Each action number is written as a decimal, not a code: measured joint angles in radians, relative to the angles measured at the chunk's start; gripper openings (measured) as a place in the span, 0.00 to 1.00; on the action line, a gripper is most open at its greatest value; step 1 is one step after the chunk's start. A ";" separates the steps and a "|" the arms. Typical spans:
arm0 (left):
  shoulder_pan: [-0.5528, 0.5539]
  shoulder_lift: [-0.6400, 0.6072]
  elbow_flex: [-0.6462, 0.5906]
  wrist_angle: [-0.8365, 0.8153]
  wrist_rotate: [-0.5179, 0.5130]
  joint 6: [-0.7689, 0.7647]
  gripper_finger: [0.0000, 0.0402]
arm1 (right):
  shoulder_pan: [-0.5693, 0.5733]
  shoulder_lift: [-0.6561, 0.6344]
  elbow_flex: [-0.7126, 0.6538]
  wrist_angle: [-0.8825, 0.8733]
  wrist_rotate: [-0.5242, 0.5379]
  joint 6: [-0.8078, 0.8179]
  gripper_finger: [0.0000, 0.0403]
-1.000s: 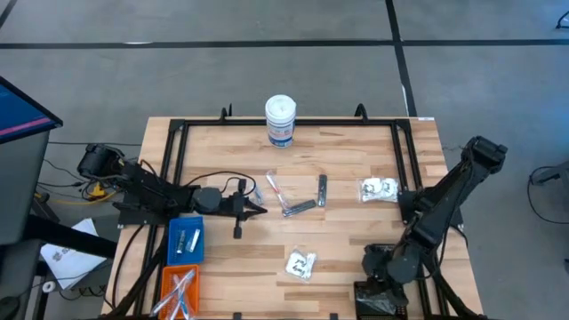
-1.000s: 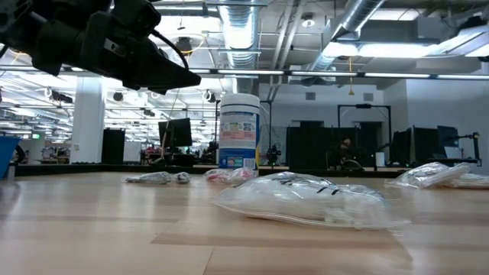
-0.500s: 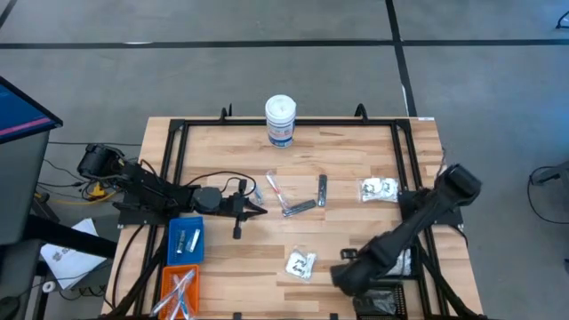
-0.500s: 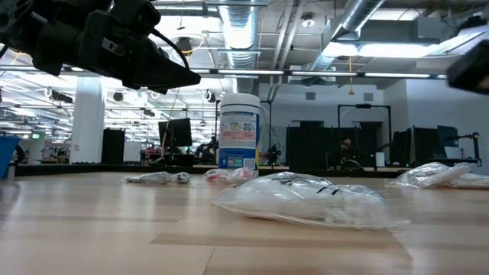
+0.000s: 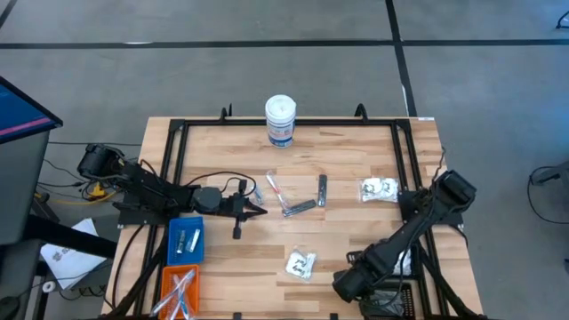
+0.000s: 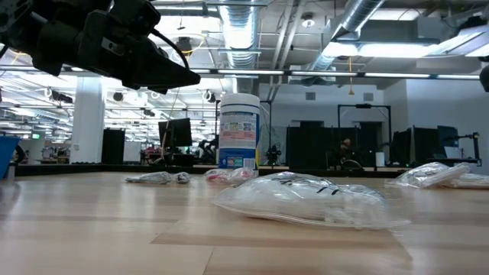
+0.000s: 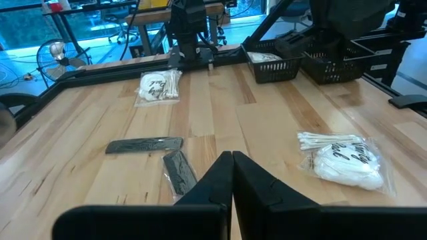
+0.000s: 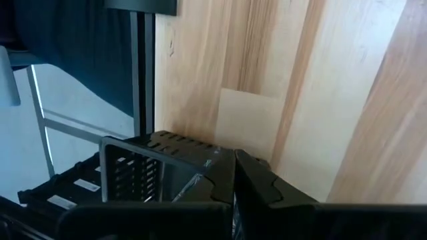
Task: Pick & Place Travel size toiletries
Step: Adjust the bottom black bin, then adjust the top black bin, then put the black comb into the bottom black bin
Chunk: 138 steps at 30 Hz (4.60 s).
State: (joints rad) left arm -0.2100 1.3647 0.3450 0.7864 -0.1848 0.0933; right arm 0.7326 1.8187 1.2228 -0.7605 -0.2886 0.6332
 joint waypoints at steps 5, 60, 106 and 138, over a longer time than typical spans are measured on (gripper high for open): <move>0.000 0.000 0.000 0.000 0.000 0.000 0.00 | -0.001 0.000 0.000 0.013 0.011 -0.034 0.00; 0.014 0.000 -0.001 -0.001 0.000 0.007 0.00 | 0.099 -0.031 -0.162 -0.184 -0.125 0.248 0.00; 0.016 0.000 -0.001 -0.024 0.000 0.023 0.00 | 0.004 -0.031 0.130 -0.453 0.352 0.005 0.00; 0.014 -0.001 -0.001 -0.067 -0.151 0.030 0.00 | -0.064 -0.032 0.088 -0.371 0.390 -0.069 0.00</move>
State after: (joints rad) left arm -0.1959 1.3641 0.3443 0.7198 -0.3356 0.1230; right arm 0.6684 1.7870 1.3113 -1.1313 0.1011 0.5637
